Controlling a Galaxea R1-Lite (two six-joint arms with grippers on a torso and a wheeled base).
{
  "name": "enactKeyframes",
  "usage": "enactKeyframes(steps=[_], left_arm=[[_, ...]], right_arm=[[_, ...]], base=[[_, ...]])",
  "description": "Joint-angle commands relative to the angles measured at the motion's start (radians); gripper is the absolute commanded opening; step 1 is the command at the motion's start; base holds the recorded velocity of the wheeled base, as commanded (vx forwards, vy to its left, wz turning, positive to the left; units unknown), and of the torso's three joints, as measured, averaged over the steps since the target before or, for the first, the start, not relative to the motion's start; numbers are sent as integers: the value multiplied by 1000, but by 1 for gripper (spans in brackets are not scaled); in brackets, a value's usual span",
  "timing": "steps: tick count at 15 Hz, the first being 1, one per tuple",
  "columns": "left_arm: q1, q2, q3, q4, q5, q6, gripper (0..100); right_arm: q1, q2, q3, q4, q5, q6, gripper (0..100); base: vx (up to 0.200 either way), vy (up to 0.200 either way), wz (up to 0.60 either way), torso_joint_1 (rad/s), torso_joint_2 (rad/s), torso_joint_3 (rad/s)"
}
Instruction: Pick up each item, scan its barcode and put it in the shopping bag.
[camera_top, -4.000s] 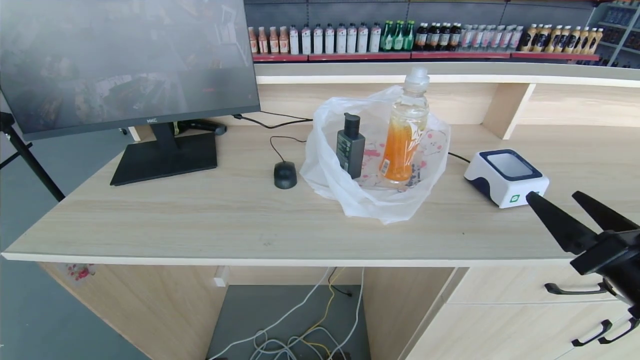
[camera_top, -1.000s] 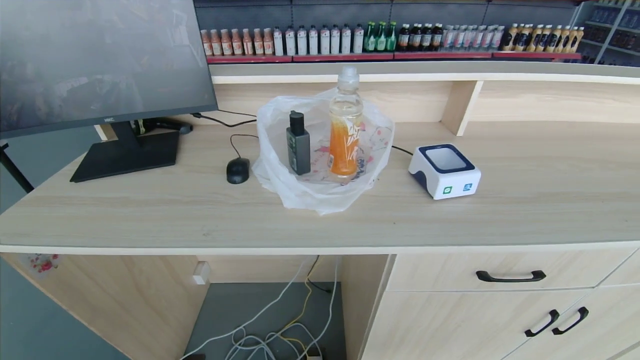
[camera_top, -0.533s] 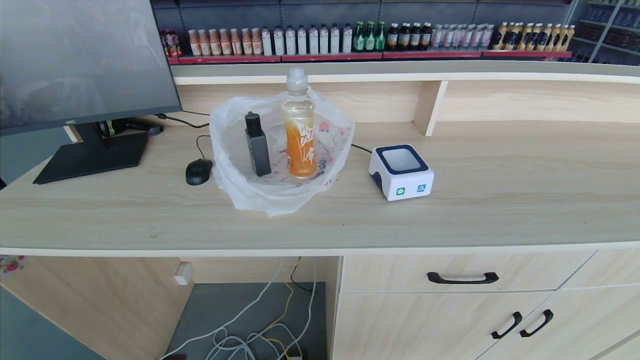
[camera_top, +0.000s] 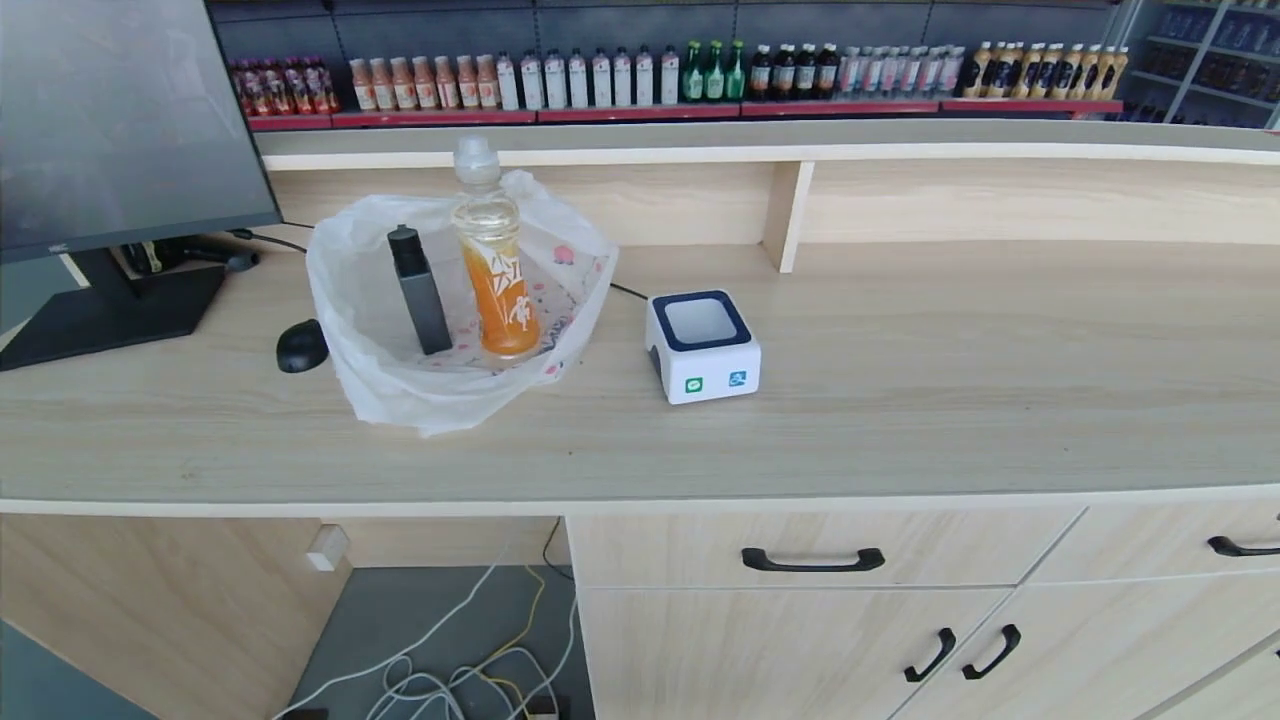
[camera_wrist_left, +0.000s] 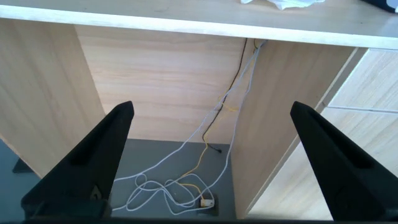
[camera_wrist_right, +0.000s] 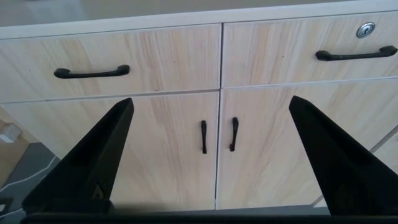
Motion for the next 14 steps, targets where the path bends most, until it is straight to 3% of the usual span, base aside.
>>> enactKeyframes(steps=[1, 14], left_arm=[[0, 0, 0, 0, 0, 0, 100], [0, 0, 0, 0, 0, 4, 100]], right_arm=[[0, 2, 0, -1, 0, 0, 100], [0, 2, 0, -1, 0, -2, 100]], base=[[0, -200, 0, 7, 7, -2], [0, 0, 0, 0, 0, 0]])
